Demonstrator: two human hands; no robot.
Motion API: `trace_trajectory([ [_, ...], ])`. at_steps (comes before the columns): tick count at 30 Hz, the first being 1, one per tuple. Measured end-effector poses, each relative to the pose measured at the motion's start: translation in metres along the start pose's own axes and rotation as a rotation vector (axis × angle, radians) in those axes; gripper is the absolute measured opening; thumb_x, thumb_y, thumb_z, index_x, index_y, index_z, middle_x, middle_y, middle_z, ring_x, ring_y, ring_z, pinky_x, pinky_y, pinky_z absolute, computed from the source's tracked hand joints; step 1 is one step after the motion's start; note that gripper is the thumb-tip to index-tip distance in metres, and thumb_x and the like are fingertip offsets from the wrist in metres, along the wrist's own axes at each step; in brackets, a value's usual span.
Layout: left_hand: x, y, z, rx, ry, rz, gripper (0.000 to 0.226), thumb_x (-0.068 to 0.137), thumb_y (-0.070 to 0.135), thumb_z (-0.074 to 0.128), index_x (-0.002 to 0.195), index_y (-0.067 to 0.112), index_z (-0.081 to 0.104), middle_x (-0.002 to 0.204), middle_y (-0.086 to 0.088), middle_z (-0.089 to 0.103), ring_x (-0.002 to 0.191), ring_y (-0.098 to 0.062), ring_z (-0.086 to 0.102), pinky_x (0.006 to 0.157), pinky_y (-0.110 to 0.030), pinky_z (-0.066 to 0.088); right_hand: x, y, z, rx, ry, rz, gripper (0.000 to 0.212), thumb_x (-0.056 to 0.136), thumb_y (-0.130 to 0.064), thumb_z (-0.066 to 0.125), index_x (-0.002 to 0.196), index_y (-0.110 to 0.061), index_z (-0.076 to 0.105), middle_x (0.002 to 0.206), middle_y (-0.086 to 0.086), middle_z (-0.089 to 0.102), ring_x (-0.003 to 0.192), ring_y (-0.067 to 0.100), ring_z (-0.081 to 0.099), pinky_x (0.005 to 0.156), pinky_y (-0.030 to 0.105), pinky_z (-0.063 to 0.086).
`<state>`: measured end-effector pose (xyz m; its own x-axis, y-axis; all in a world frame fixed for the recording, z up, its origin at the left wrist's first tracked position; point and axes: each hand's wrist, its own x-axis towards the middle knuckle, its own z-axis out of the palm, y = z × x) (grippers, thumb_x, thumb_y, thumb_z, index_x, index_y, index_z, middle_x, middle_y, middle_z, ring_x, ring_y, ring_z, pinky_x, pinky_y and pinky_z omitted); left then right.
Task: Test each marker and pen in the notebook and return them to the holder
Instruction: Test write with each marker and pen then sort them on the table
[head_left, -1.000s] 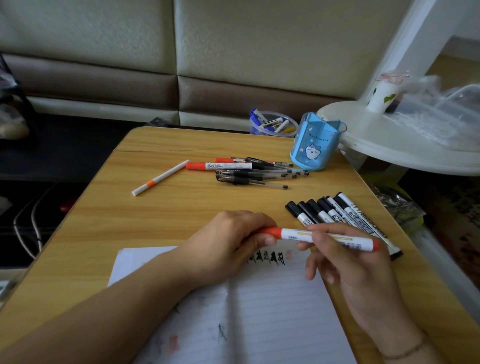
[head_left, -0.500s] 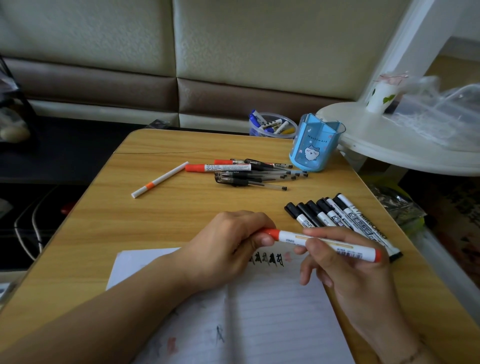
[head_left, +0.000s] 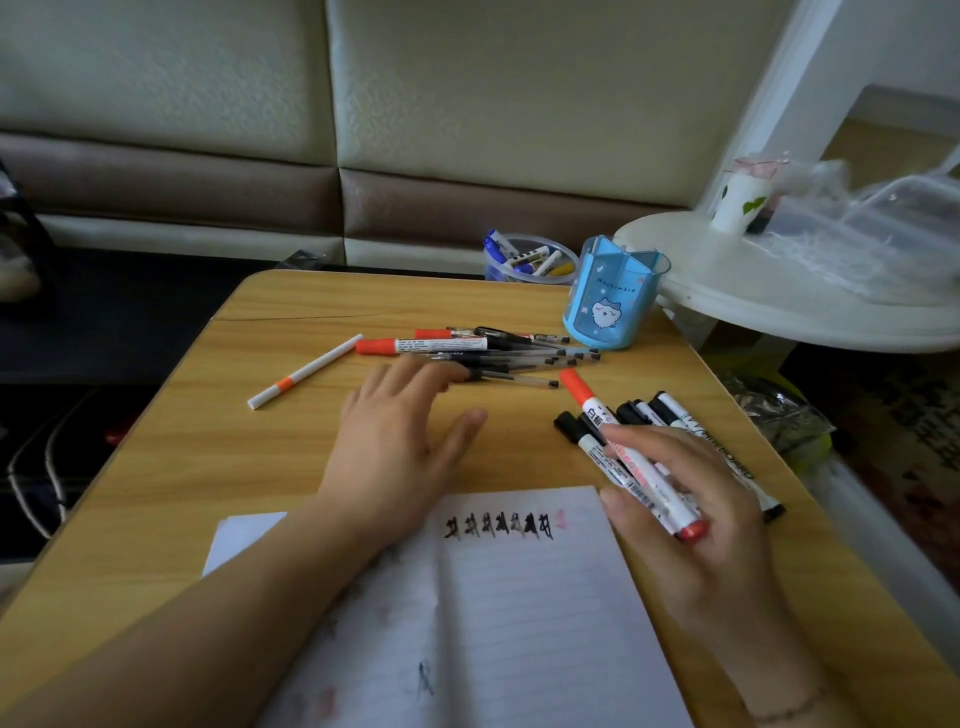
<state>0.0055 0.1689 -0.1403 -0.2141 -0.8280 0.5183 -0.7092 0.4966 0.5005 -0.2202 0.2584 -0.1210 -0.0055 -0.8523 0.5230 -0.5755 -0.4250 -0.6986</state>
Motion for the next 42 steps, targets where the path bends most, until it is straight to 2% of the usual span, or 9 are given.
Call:
trace_trajectory([
  [4,0.012,-0.028,-0.013,0.38,-0.136,-0.364,0.047,0.088,0.062,0.048,0.126,0.034,0.055,0.145,0.001,0.035,0.135,-0.029,0.028,0.11,-0.053,0.021,0.002,0.012,-0.001,-0.352,-0.035,-0.064,0.034,0.083,-0.053,0.057,0.105,-0.032,0.071,0.107,-0.018,0.061,0.111,0.009,0.051,0.094,0.039,0.041],
  [9,0.016,-0.05,-0.022,0.522,-0.311,-0.52,0.065,0.085,0.078,0.029,0.137,0.038,0.037,0.158,-0.007,0.016,0.146,-0.036,0.007,0.111,-0.068,-0.001,-0.003,0.022,0.005,-0.635,-0.093,-0.004,0.042,0.08,-0.068,0.049,0.101,-0.038,0.07,0.105,-0.021,0.056,0.111,0.013,0.046,0.095,0.038,0.036],
  [13,0.017,-0.047,-0.021,0.556,-0.304,-0.52,0.06,0.09,0.07,0.03,0.139,0.035,0.037,0.15,-0.005,0.032,0.141,-0.034,0.021,0.111,-0.067,0.006,-0.006,0.026,0.01,-0.668,-0.137,0.034,0.045,0.078,-0.074,0.047,0.103,-0.042,0.067,0.115,-0.017,0.051,0.118,0.015,0.04,0.096,0.042,0.036],
  [19,0.018,-0.051,-0.025,0.476,-0.178,-0.466,0.042,0.097,0.021,0.047,0.138,0.029,0.05,0.137,0.0,0.046,0.127,-0.029,0.039,0.102,-0.051,0.035,-0.005,0.027,0.011,-0.648,-0.107,0.034,0.047,0.078,-0.072,0.046,0.1,-0.038,0.069,0.115,-0.014,0.052,0.119,0.018,0.04,0.096,0.046,0.038],
  [24,0.021,-0.056,-0.029,0.163,0.089,-0.478,0.038,0.093,0.001,0.051,0.119,0.026,0.062,0.121,-0.002,0.055,0.095,-0.024,0.058,0.074,-0.04,0.053,-0.003,0.023,0.009,-0.59,-0.004,-0.012,0.038,0.08,-0.058,0.054,0.099,-0.031,0.072,0.112,-0.012,0.055,0.116,0.018,0.042,0.096,0.046,0.041],
  [28,0.021,-0.023,-0.031,-0.222,0.236,-0.052,0.033,0.095,-0.003,0.048,0.12,0.017,0.056,0.099,0.002,0.061,0.077,-0.004,0.054,0.064,-0.021,0.041,0.001,0.016,0.008,-0.445,0.055,-0.061,0.032,0.085,-0.058,0.055,0.1,-0.034,0.068,0.102,-0.018,0.059,0.109,0.008,0.046,0.095,0.027,0.039],
  [33,-0.003,0.024,-0.015,-0.325,-0.202,0.558,0.027,0.098,0.01,0.049,0.124,0.009,0.055,0.104,-0.004,0.064,0.09,-0.014,0.062,0.08,-0.02,0.049,-0.002,0.01,0.013,-0.052,-0.073,0.019,0.044,0.085,-0.07,0.047,0.12,-0.045,0.06,0.095,-0.015,0.06,0.099,0.011,0.059,0.084,0.016,0.046],
  [36,-0.012,0.029,-0.007,-0.313,-0.315,0.558,0.025,0.1,0.015,0.048,0.125,0.016,0.052,0.109,-0.001,0.062,0.095,-0.014,0.06,0.082,-0.019,0.046,-0.004,0.007,0.016,0.117,-0.135,0.029,0.044,0.091,-0.065,0.042,0.116,-0.038,0.067,0.083,-0.016,0.066,0.083,0.007,0.066,0.073,0.014,0.049],
  [42,-0.013,0.02,-0.009,-0.158,-0.289,0.478,0.019,0.1,0.031,0.04,0.104,0.018,0.054,0.076,0.013,0.049,0.062,-0.017,0.047,0.054,-0.031,0.035,-0.006,-0.003,0.017,0.348,-0.105,0.122,0.04,0.089,-0.065,0.047,0.107,-0.037,0.071,0.087,0.001,0.073,0.086,0.021,0.068,0.081,0.034,0.056],
])
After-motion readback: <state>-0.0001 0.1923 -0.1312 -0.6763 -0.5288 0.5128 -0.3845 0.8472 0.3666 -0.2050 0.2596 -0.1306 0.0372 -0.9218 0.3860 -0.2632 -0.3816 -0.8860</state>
